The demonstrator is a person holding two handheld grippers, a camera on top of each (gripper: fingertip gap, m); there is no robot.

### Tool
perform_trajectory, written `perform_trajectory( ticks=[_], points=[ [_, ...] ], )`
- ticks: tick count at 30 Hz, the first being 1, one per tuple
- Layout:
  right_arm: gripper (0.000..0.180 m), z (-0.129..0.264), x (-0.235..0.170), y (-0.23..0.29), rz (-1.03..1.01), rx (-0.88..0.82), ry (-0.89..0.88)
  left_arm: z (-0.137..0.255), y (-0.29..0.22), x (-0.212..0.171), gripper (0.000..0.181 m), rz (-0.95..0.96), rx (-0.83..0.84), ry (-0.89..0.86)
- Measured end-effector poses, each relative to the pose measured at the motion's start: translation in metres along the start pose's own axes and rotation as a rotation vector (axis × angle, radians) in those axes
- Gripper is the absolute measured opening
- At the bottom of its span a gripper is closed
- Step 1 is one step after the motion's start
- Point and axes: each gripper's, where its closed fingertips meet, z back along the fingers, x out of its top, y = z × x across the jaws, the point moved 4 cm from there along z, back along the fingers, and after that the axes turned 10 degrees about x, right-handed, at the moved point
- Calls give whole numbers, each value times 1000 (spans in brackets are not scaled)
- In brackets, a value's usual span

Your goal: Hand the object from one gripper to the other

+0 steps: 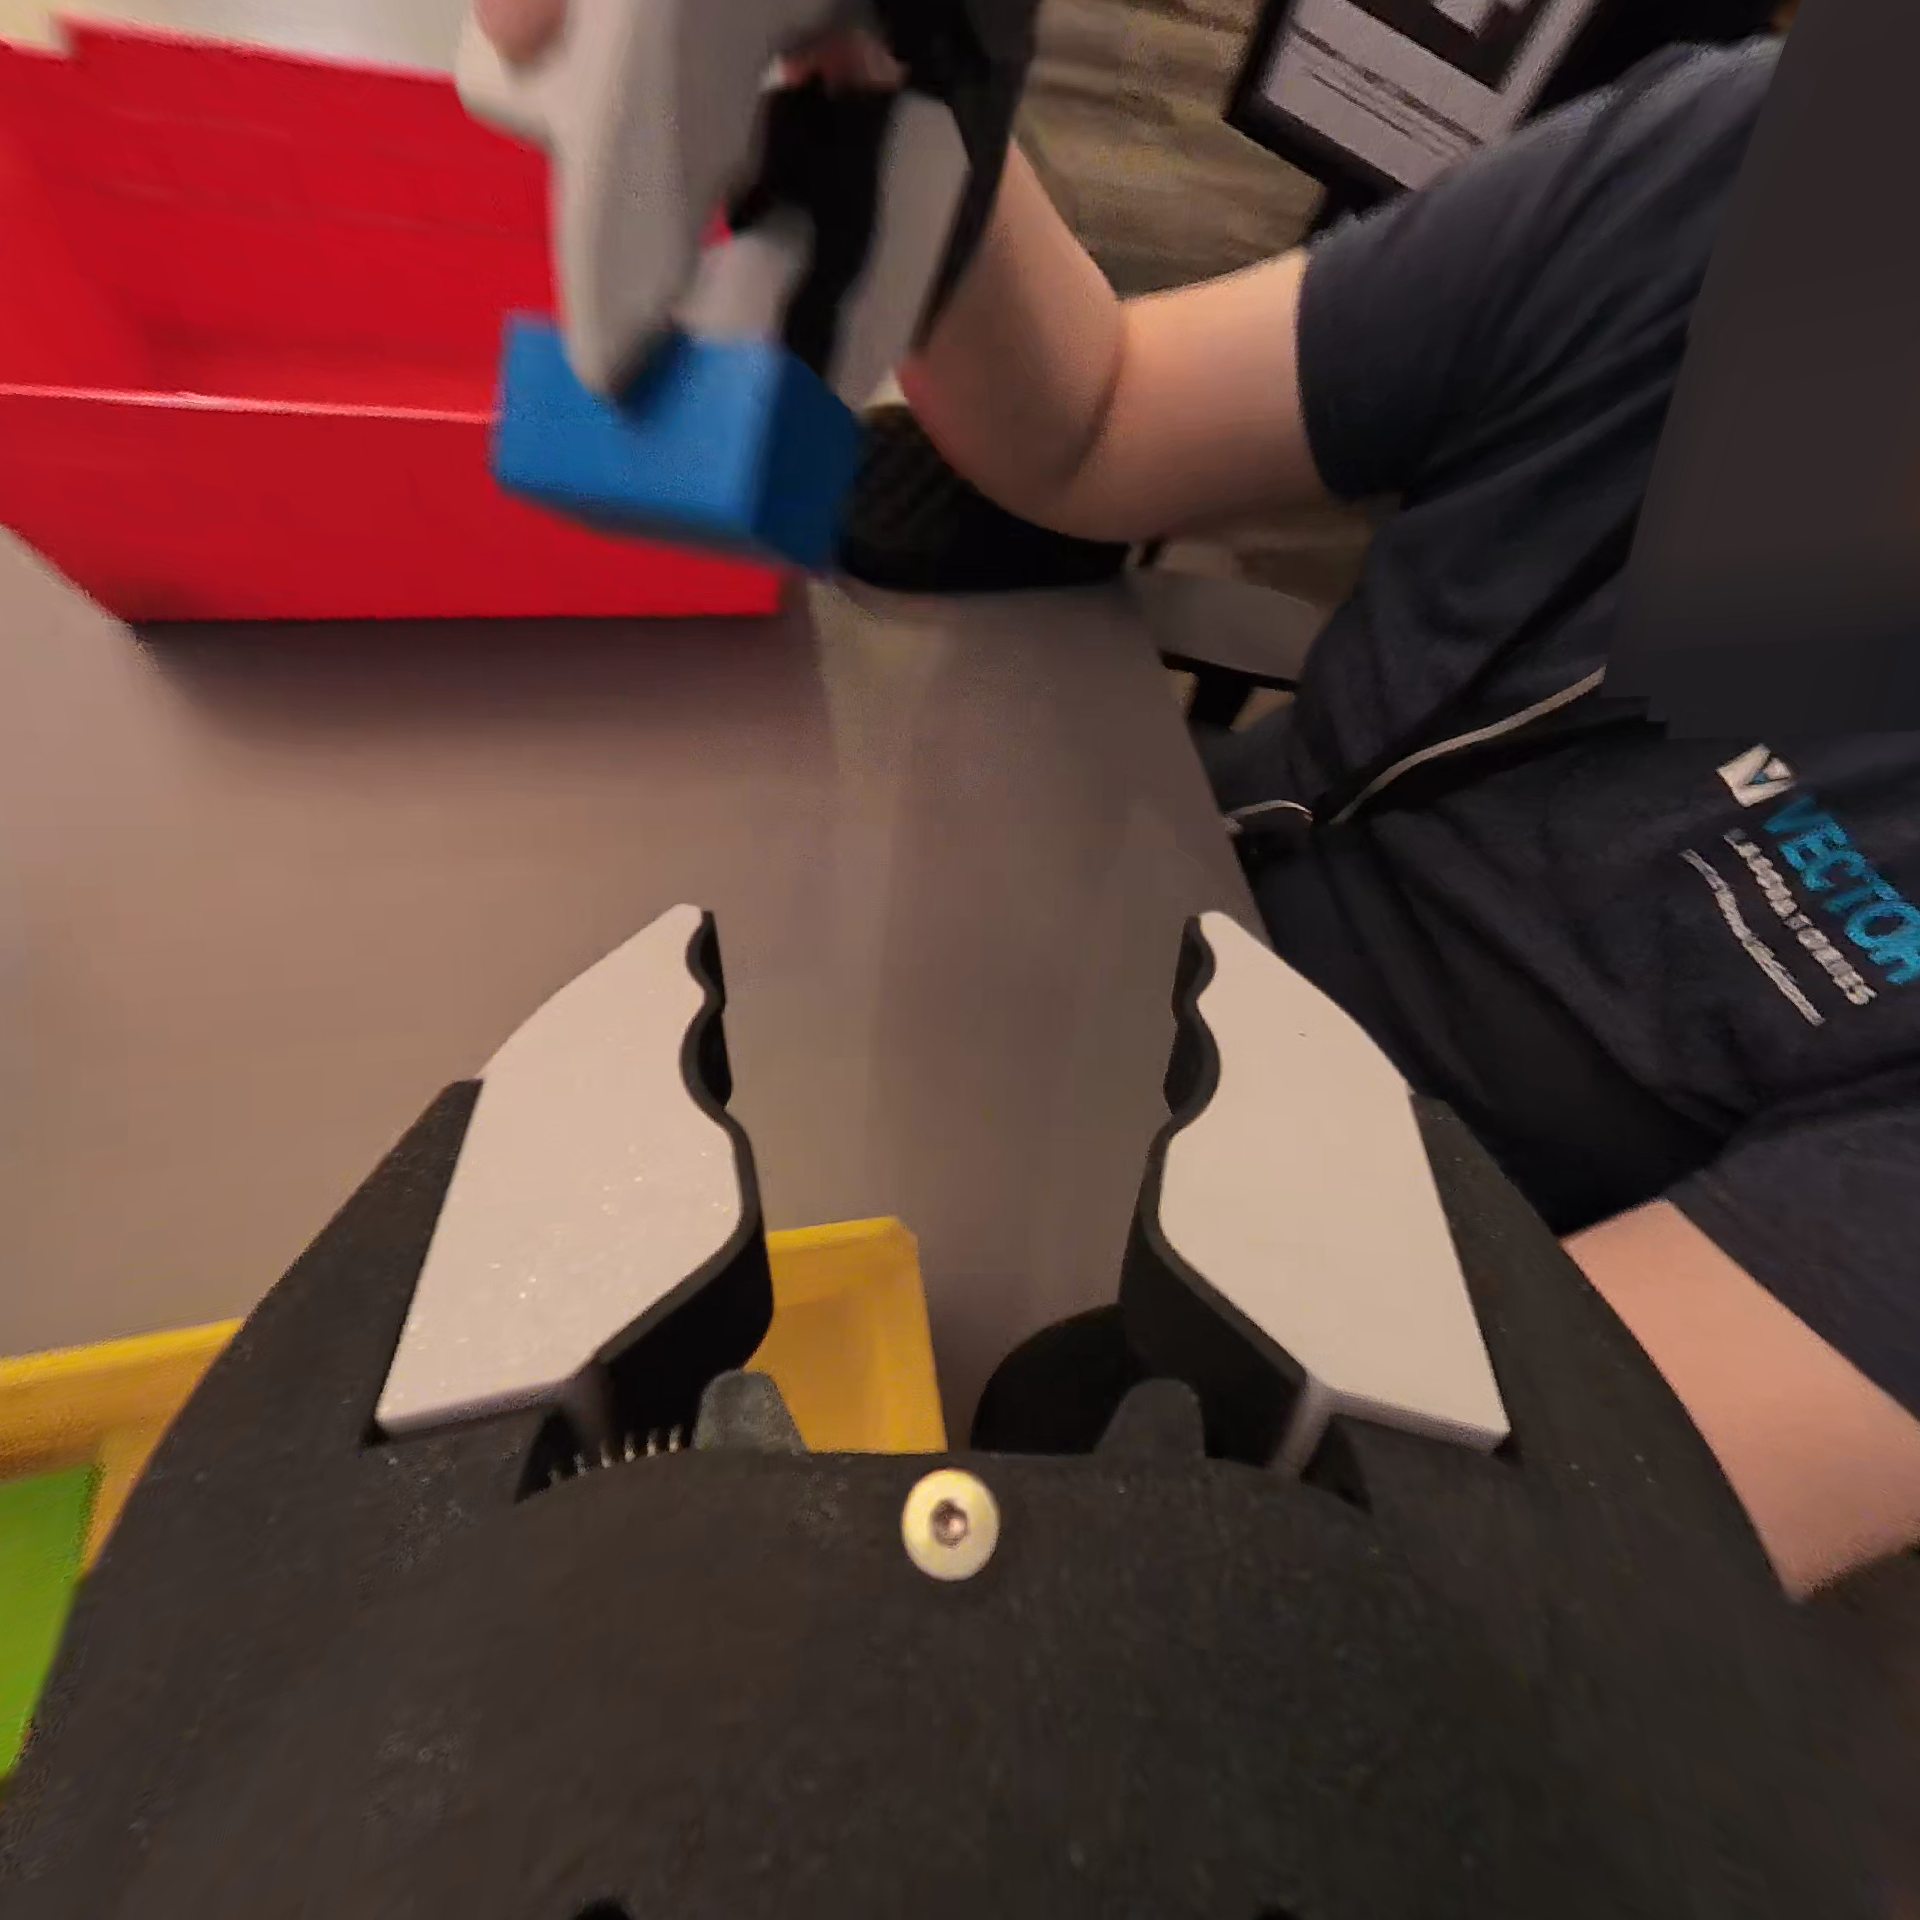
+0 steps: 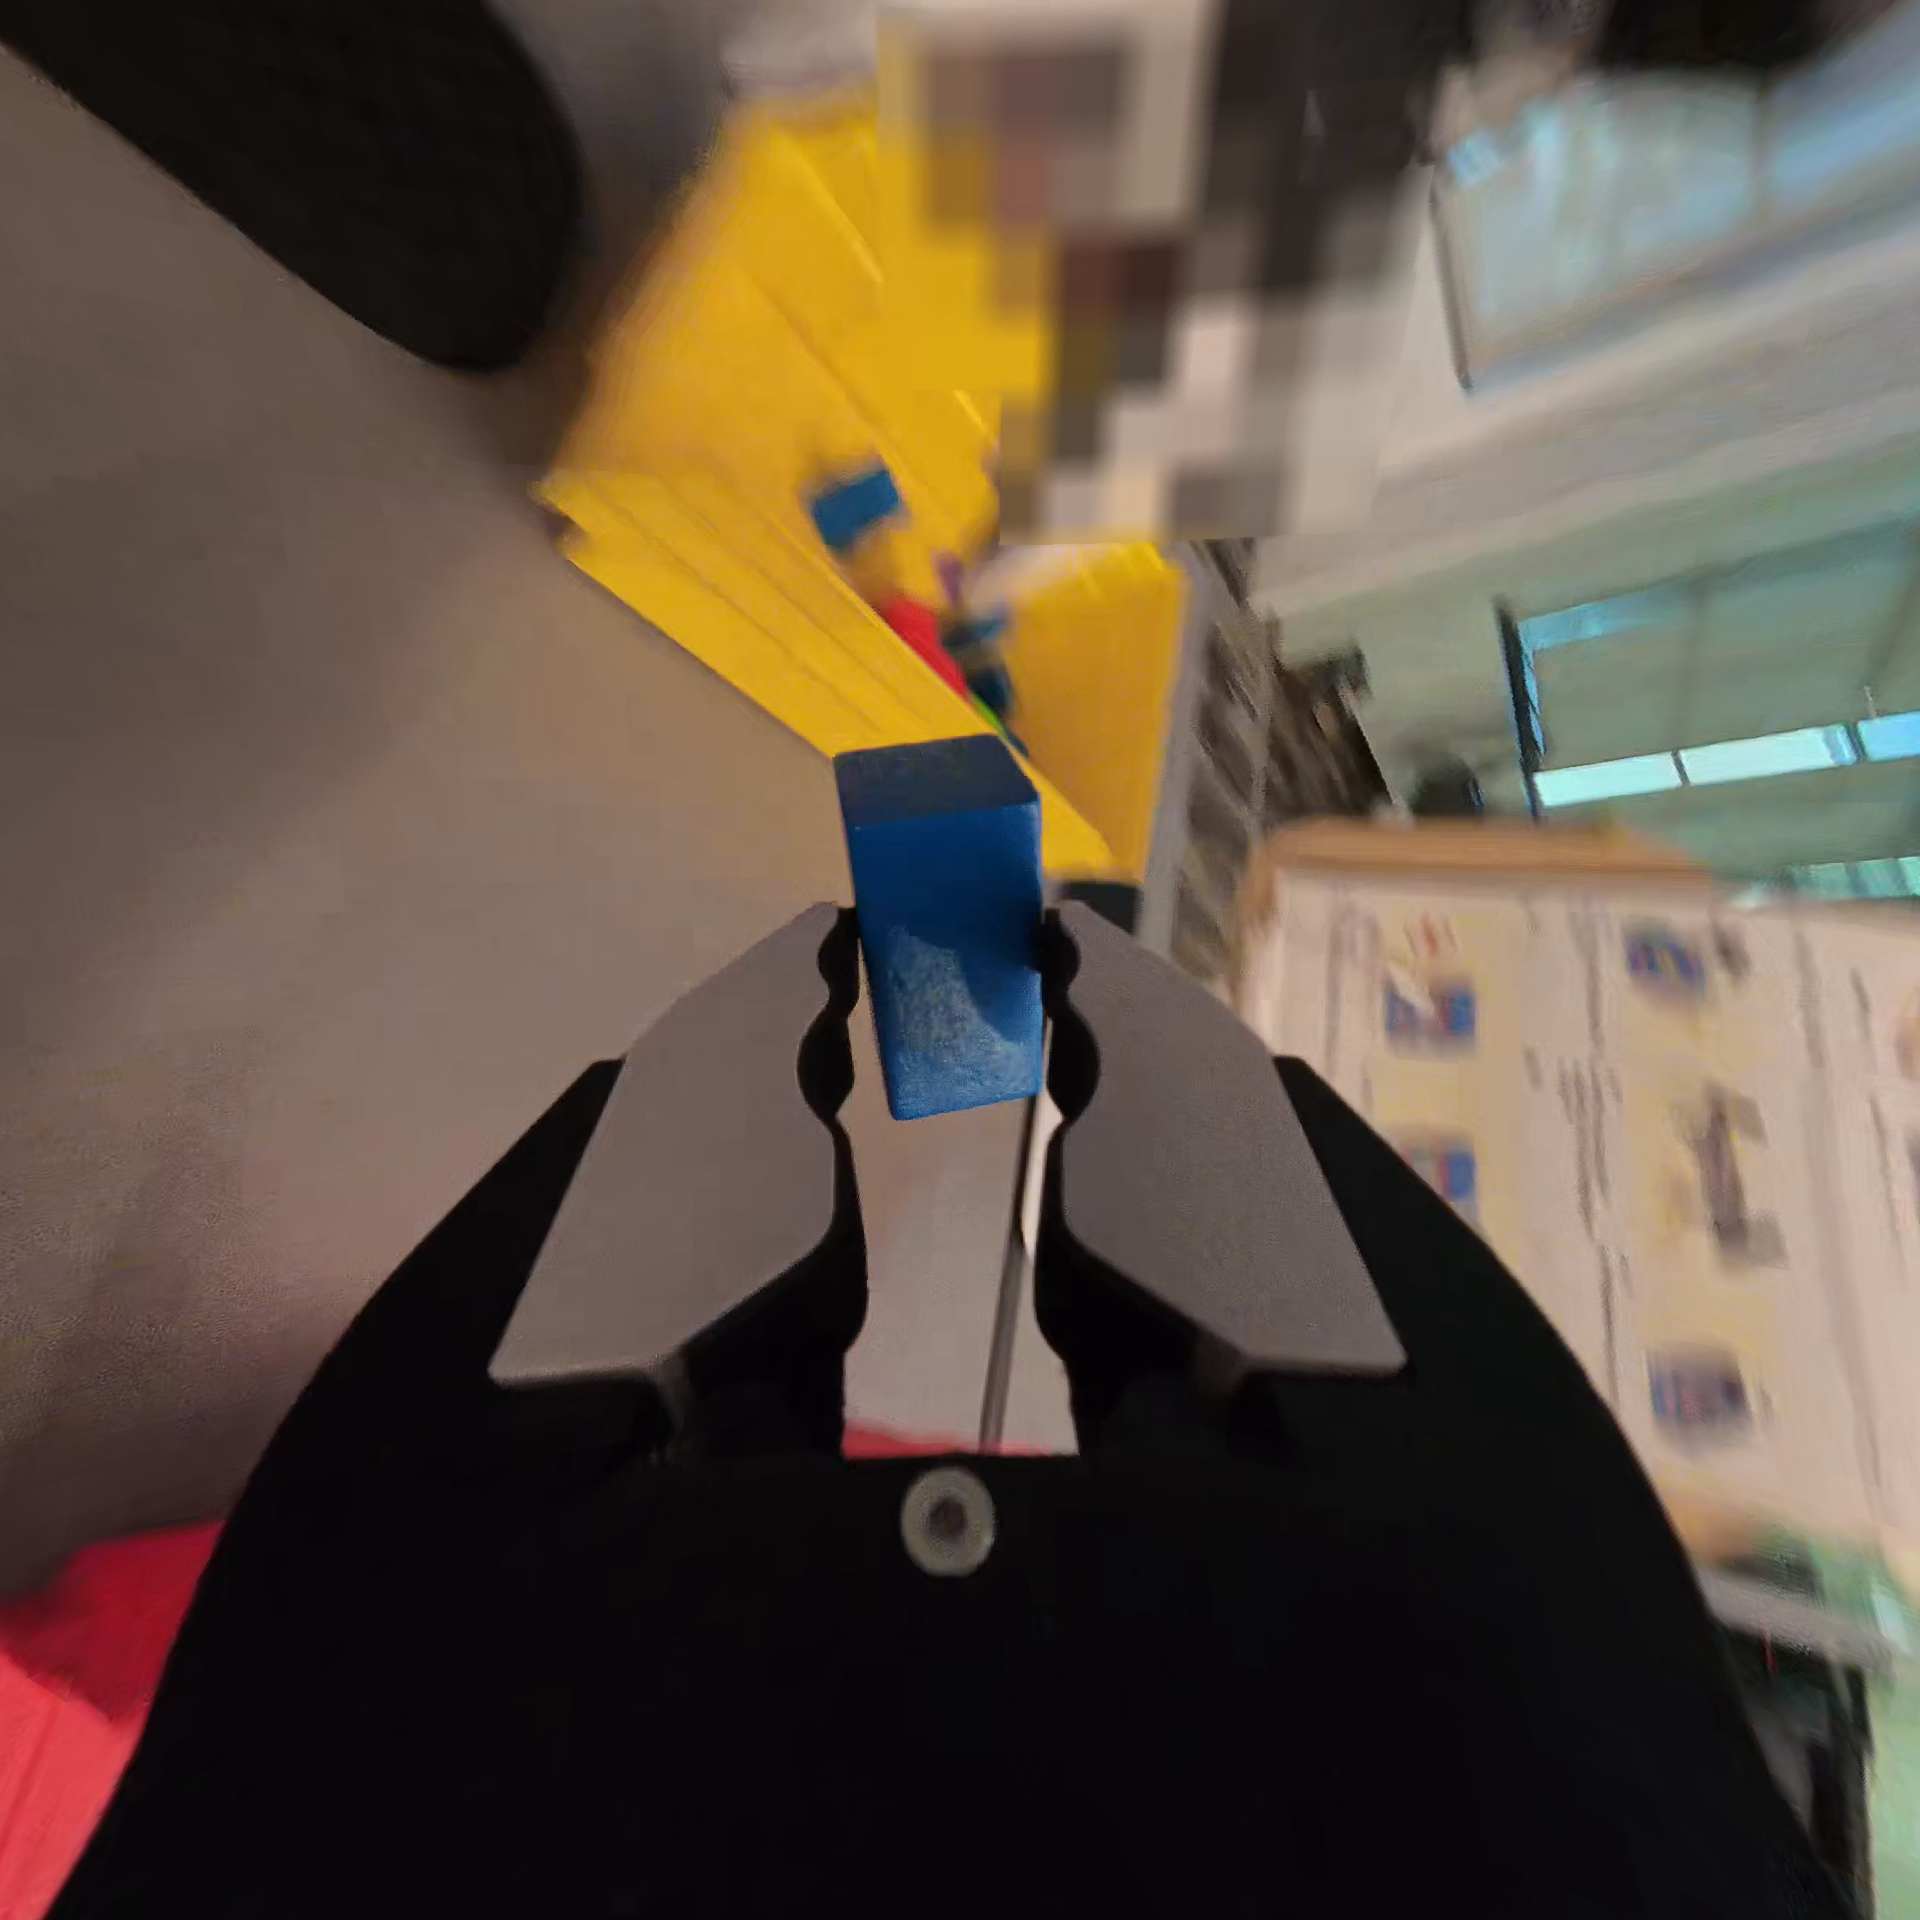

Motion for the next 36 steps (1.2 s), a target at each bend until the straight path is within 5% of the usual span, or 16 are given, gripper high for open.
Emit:
perform_trajectory(
  ticks=[5,11,20,36],
  points=[
    [35,51,-152,-26,-496,-197,182,38,3,37,82,-38,113,-339],
    [34,30,-259,20,-729,-43,422,57,8,64,65,-48,261,-632],
    [34,-19,-278,51,-683,165,512,61,84,55,57,381,921,-472],
    [34,-30,-284,59,-579,196,560,62,109,22,50,490,1086,-272]
  ],
)
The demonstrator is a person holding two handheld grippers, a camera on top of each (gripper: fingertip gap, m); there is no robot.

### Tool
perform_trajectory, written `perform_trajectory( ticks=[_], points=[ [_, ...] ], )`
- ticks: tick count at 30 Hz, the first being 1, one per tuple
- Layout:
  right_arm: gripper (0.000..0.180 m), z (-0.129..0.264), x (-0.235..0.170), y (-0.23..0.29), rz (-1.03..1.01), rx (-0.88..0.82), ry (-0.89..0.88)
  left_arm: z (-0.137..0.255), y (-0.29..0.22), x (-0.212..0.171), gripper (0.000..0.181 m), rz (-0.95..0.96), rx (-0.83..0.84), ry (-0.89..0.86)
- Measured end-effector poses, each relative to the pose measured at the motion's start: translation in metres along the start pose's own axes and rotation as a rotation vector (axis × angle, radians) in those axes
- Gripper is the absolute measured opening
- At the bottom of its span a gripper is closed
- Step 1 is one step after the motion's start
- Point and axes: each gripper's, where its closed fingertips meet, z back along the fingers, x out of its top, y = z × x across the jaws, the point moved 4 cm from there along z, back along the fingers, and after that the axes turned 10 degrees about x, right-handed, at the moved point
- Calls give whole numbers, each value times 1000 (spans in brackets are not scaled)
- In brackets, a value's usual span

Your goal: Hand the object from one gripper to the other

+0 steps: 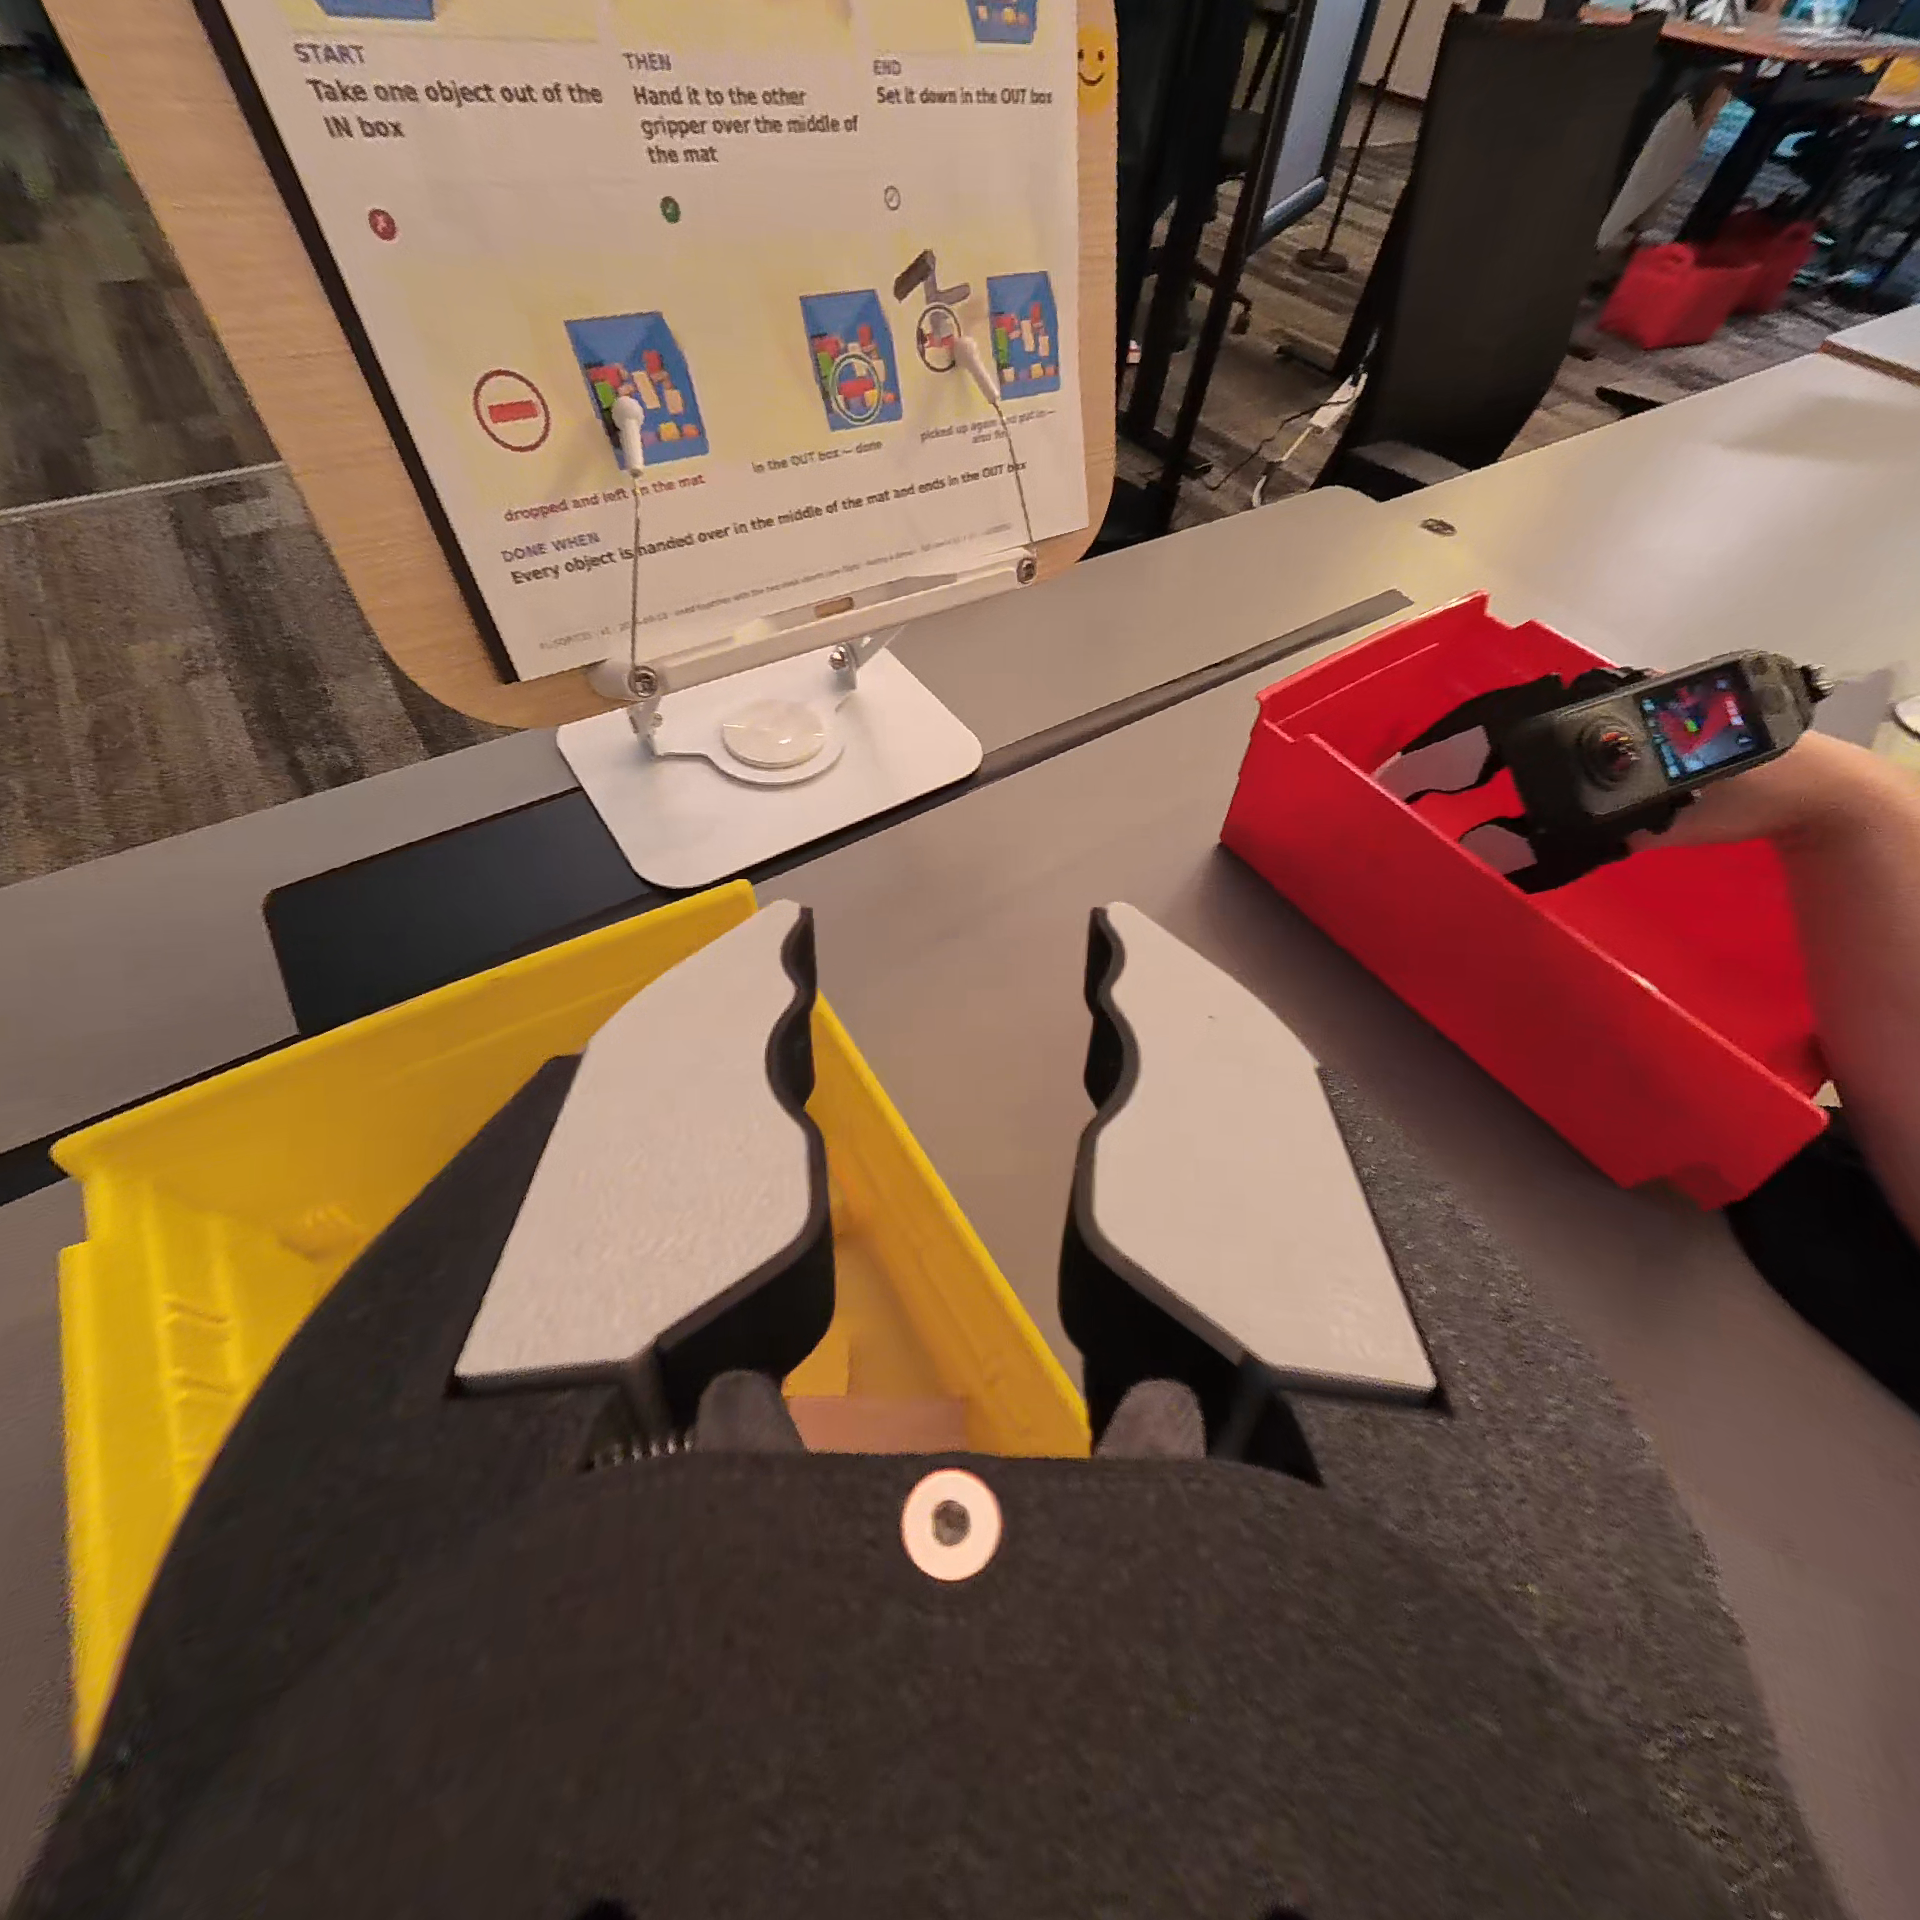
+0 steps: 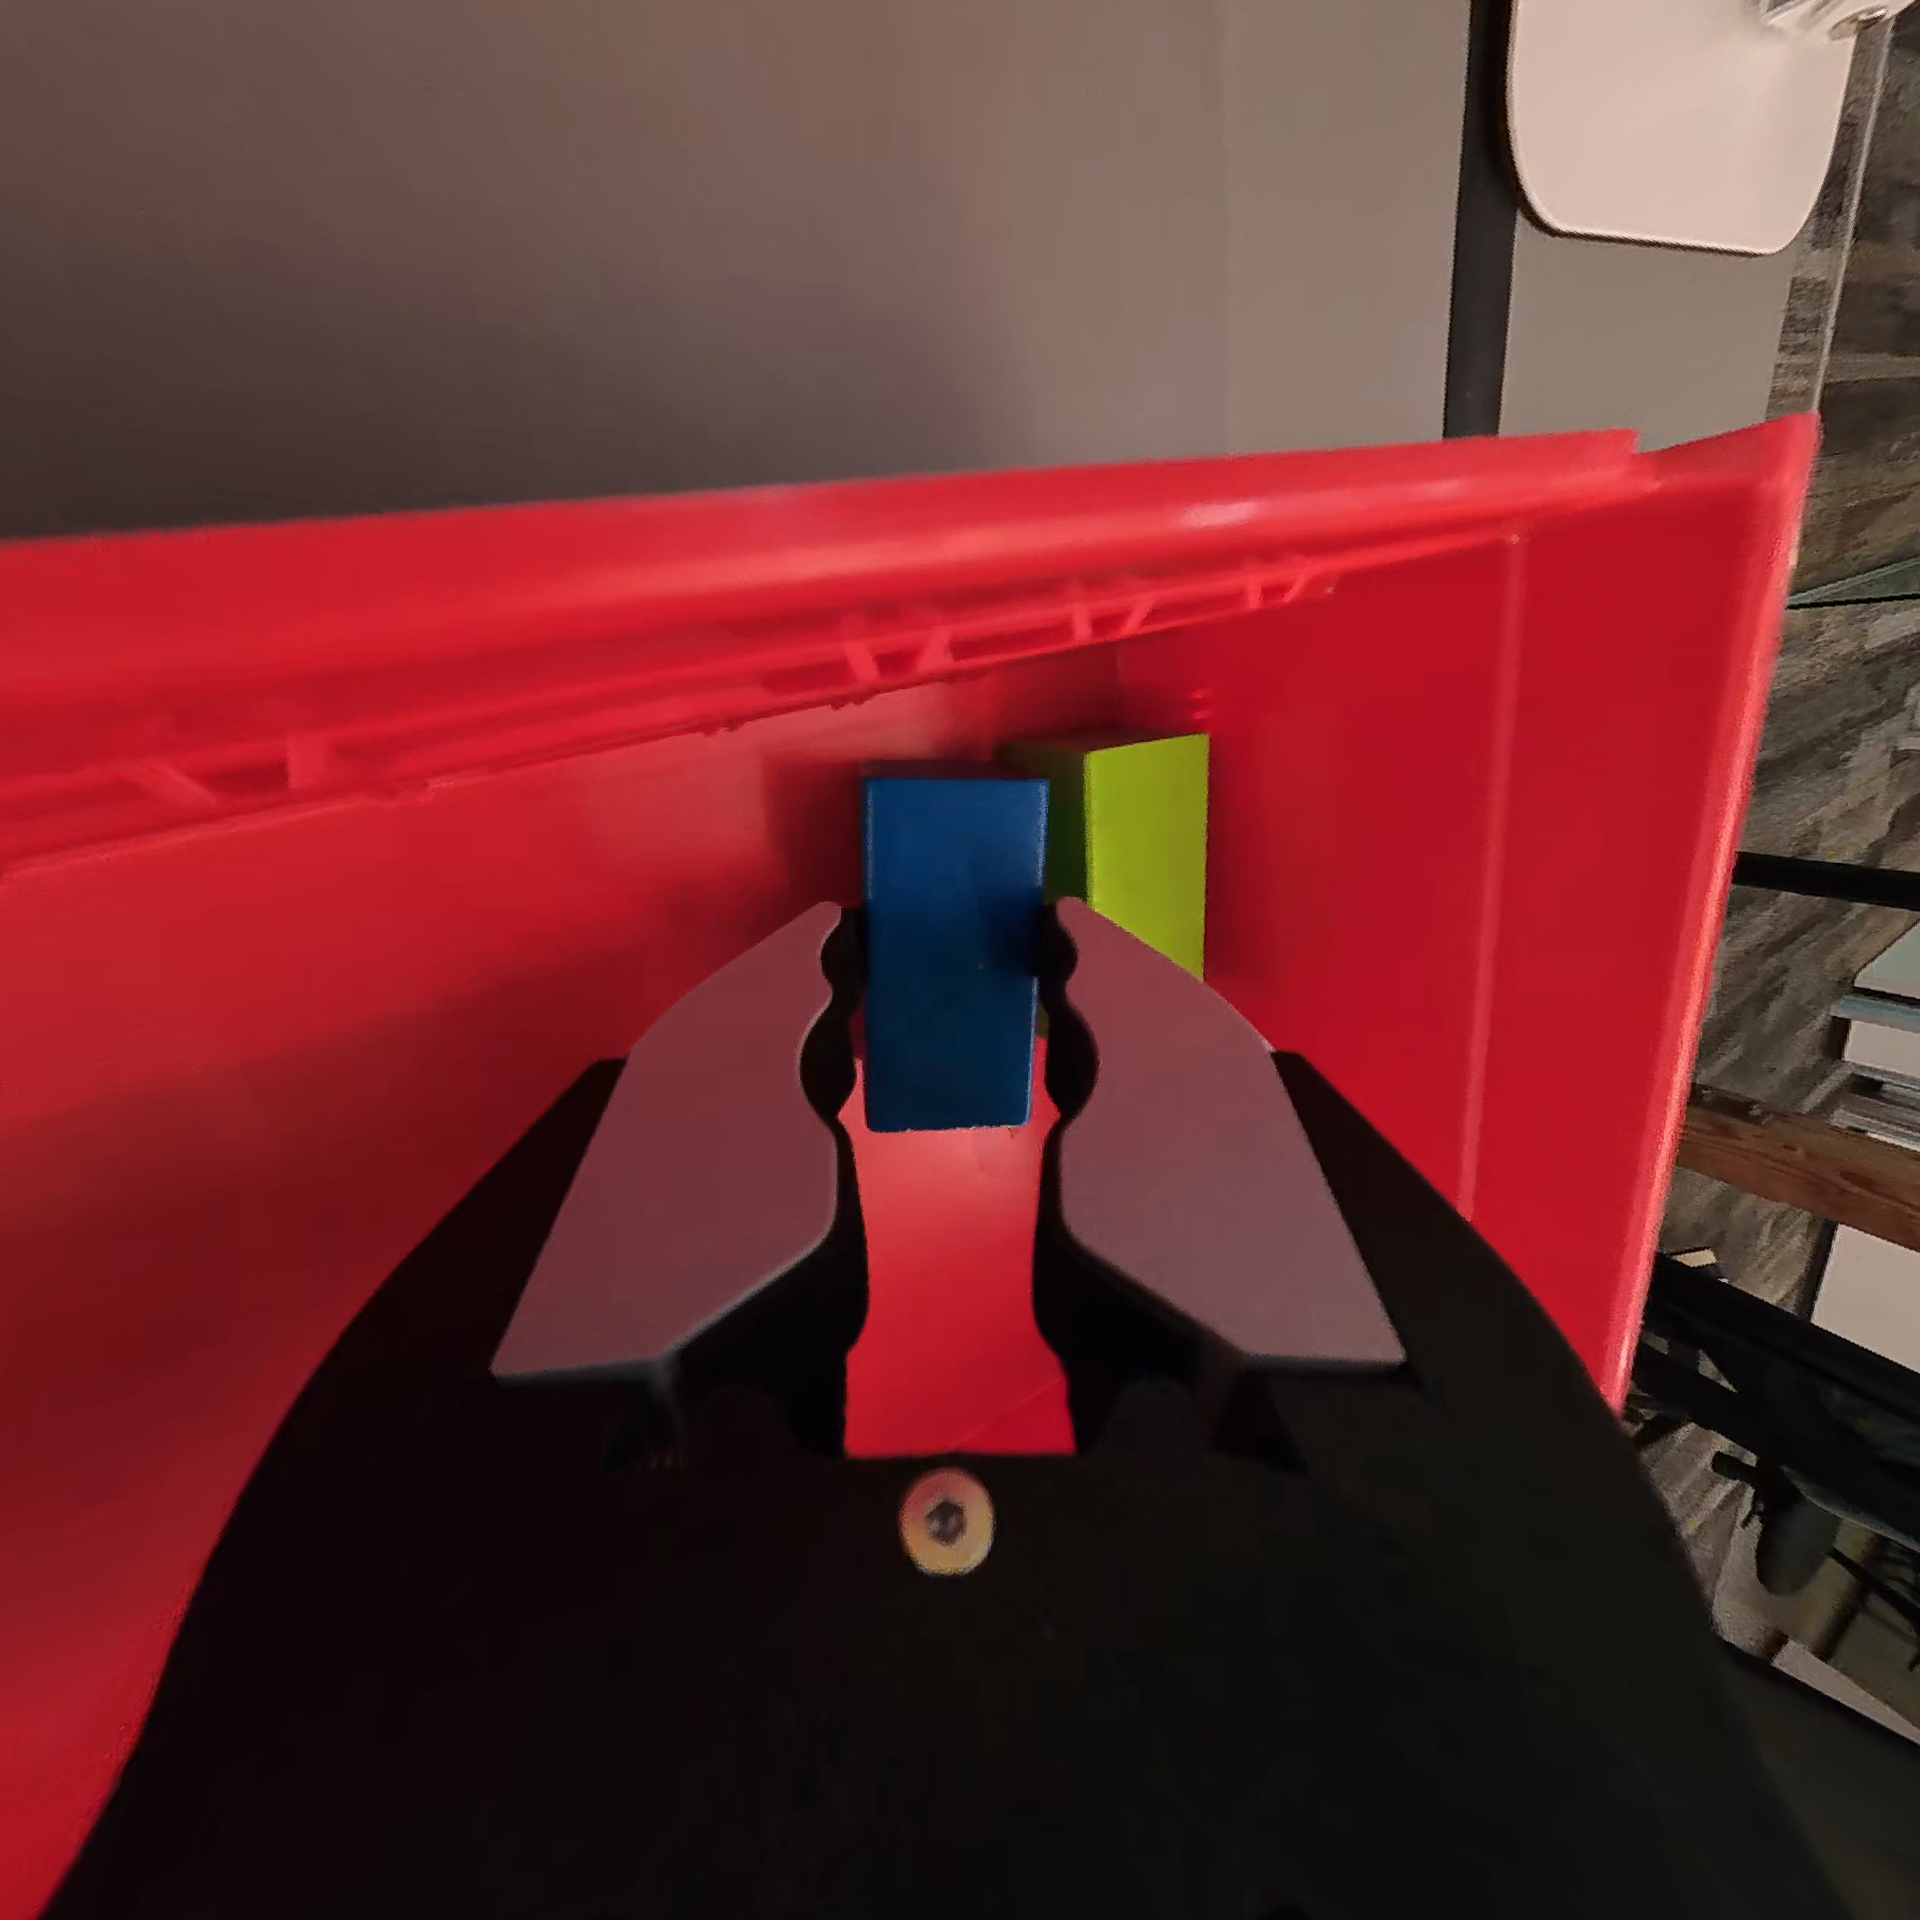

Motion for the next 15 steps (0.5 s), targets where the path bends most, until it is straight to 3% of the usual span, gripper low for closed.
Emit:
perform_trajectory(
  ticks=[15],
  points=[
    [36,6,0,-4,-12,-43,-20,-3,2,-7,50,-9,-1,54]
  ],
)
